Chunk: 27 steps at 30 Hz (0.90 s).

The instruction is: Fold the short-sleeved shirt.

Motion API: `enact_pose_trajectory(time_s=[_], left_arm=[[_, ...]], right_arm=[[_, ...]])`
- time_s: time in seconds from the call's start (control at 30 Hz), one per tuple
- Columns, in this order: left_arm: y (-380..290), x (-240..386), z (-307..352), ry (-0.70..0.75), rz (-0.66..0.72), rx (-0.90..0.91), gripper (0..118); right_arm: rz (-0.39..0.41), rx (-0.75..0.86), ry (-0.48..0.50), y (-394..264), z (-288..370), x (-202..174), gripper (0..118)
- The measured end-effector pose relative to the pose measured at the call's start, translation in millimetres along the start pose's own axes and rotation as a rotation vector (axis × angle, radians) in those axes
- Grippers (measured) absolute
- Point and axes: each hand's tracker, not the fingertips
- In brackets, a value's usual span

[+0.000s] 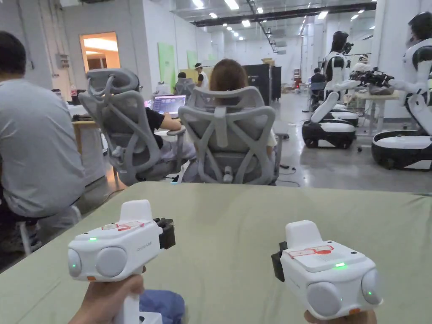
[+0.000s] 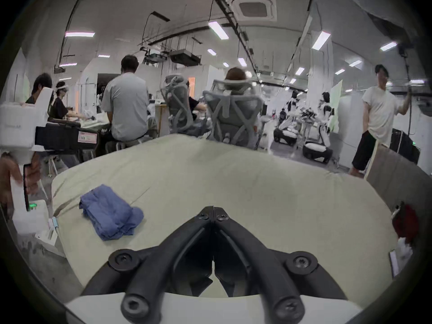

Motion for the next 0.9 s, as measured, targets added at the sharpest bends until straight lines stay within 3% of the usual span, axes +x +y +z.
enact_pose_trajectory(time_s=[0.13, 0.27, 0.43, 0.67, 0.9], left_arm=[[29.2, 99.2, -8.8, -0.070, 0.009, 0.067, 1], [43.0, 183.8, -34.1, -0.076, -0.150, 0.165, 1], [52.3, 249.4, -72.7, -0.103, -0.114, 0.167, 1], [46.9, 261.0, -128.0, -0.043, -0.175, 0.167, 1], [32.2, 242.9, -134.5, -0.018, -0.089, 0.179, 1]], right_arm=[[-0.014, 0.076, -0.089, 27.5, 38.4, 64.5, 1], [-0.010, 0.132, -0.193, 45.7, 65.6, 125.4, 1], [-0.031, 0.171, -0.269, 57.0, 77.3, 196.4, 1], [-0.070, 0.221, -0.406, 48.7, 61.8, 281.6, 0], [-0.146, 0.232, -0.417, 20.6, 54.0, 280.1, 0]])
